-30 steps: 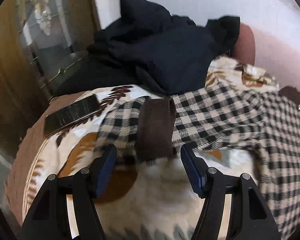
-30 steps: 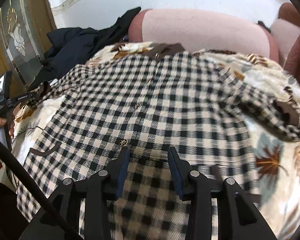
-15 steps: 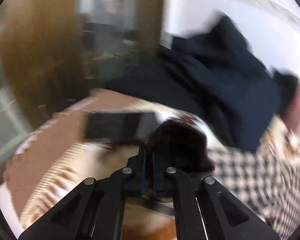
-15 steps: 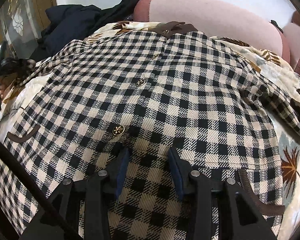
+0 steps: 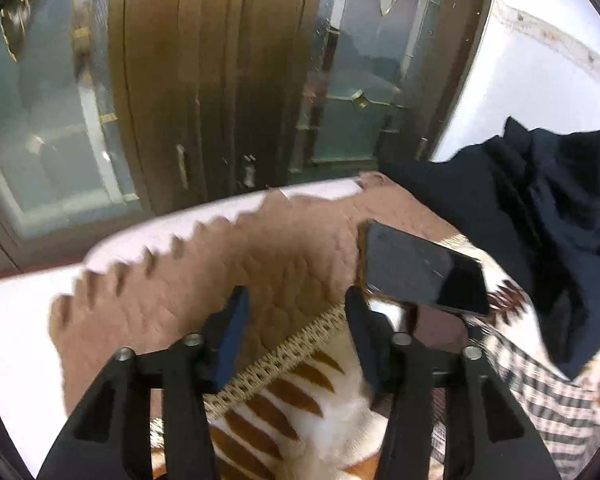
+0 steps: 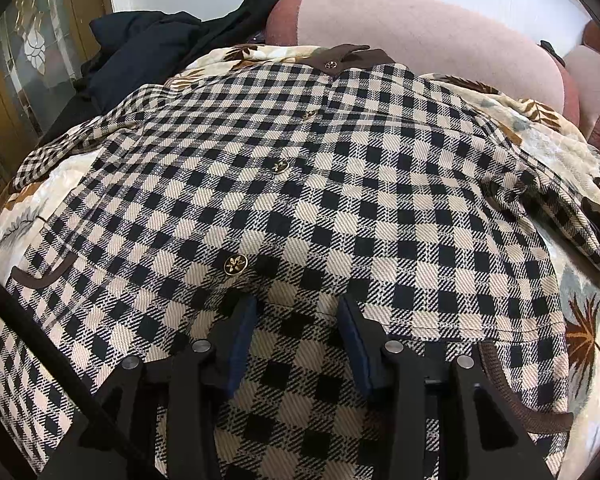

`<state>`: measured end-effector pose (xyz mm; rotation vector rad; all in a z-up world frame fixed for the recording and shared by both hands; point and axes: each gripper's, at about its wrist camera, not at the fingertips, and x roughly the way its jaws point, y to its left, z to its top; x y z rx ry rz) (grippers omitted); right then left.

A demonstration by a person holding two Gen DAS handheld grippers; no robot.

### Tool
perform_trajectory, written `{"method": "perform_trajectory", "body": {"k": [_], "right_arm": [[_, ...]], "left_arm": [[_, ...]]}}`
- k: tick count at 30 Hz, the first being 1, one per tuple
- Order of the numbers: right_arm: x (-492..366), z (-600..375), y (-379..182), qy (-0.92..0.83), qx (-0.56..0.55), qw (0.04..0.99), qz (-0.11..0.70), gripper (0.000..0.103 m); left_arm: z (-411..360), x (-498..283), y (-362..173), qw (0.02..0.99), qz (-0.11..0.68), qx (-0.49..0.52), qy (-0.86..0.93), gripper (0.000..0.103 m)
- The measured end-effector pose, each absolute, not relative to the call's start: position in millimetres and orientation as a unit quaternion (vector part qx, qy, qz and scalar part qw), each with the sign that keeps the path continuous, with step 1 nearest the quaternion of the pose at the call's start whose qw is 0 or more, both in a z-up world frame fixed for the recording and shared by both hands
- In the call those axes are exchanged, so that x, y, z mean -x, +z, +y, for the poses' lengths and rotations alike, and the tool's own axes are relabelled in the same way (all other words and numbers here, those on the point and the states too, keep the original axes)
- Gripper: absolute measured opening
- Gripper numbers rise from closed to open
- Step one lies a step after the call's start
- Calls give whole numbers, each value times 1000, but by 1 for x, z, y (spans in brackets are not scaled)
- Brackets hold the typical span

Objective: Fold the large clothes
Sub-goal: 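Grasp the brown sleeve cuff with the left tool and lift it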

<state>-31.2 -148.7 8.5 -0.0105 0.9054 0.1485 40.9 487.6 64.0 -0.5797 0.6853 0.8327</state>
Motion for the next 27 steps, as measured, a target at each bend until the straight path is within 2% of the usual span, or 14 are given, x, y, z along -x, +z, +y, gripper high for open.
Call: {"method": "perform_trajectory", "body": {"k": [4,7,9,10,14,21,22,23,24,25,27], "right_arm": [[31,-149,8,72,7,897,436,50],[31,-148,8,71,7,897,436,50],[32,-148,8,71,7,897,436,50],[31,-148,8,71,7,897,436,51],[32,-149,8,71,8,898,435,51],[32,-149,9,70,10,898,434,51],[33,-149,9,70,10,899,433,51],[33,-150,9,71,10,899,433,51],[33,-150,9,71,9,899,432,51],[34,-150,10,71,9,899,432,51],[35,-150,14,70,10,900,430,50]], "left_arm": [[477,-33,58,819,346,339,308,50],[450,-22,57,812,357,388,250,55],[431,-24,54,809,365,412,205,65],[423,-28,51,808,371,415,194,70],[407,-49,34,801,402,402,187,71],[413,-86,34,837,376,336,211,74],[415,-90,34,838,379,330,215,72],[414,-94,37,836,384,327,216,50],[412,-96,40,836,387,330,207,33],[406,-101,44,835,393,332,194,9],[393,-100,58,844,387,320,189,9]]}}
